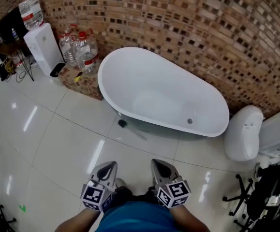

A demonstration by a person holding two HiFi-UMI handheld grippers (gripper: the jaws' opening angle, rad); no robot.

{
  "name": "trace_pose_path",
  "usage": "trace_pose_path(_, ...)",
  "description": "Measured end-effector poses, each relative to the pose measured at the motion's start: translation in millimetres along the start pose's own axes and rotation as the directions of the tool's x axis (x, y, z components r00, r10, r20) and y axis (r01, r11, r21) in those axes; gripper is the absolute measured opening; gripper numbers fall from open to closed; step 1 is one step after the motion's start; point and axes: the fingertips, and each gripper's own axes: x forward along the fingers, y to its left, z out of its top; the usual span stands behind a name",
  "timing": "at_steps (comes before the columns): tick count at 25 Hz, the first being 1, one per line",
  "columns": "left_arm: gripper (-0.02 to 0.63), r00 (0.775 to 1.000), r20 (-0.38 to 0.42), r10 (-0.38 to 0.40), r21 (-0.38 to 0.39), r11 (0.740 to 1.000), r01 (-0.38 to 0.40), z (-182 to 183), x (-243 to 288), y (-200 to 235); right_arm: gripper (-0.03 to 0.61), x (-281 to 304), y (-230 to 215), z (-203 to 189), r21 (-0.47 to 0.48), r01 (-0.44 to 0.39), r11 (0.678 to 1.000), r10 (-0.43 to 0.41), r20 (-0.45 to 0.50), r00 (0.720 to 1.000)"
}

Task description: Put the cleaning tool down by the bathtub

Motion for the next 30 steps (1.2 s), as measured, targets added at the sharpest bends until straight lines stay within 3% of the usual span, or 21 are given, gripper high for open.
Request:
trace_pose_path(6,0.002,0.989,0.056,-0.136,0.067,0.989,0.132,57.9,51.7,-125.3,0.025,-90.7,-85.9,51.1,0.04,0.117,0.992,-0.121,0.109,0.987)
trace_pose_path(10,0.002,0.977,0.053,-0.207,0.13,0.971,0.199,70.4,88.9,-196.7,0.025,-145.0,-133.9,60.9,0.003,0.163,0.987,-0.162,0.125,0.979)
trace_pose_path(15,0.002,0.968,0.011,-0.251,0.164,0.955,0.246,68.3,132.1,-256.1,0.023,-187.7,-187.4,51.8,0.042,0.222,0.974,-0.225,0.109,0.968)
trace_pose_path(19,0.002,0.958,-0.007,-0.288,0.205,0.937,0.283,63.6,153.7,-293.4,0.023,-209.0,-219.4,51.0,0.038,0.241,0.97,-0.244,0.137,0.96)
trace_pose_path(30,0.002,0.928,-0.041,-0.37,0.23,0.9,0.369,49.8,184.1,-354.2,0.023,-253.8,-266.7,35.2,0.06,0.311,0.948,-0.317,0.146,0.937)
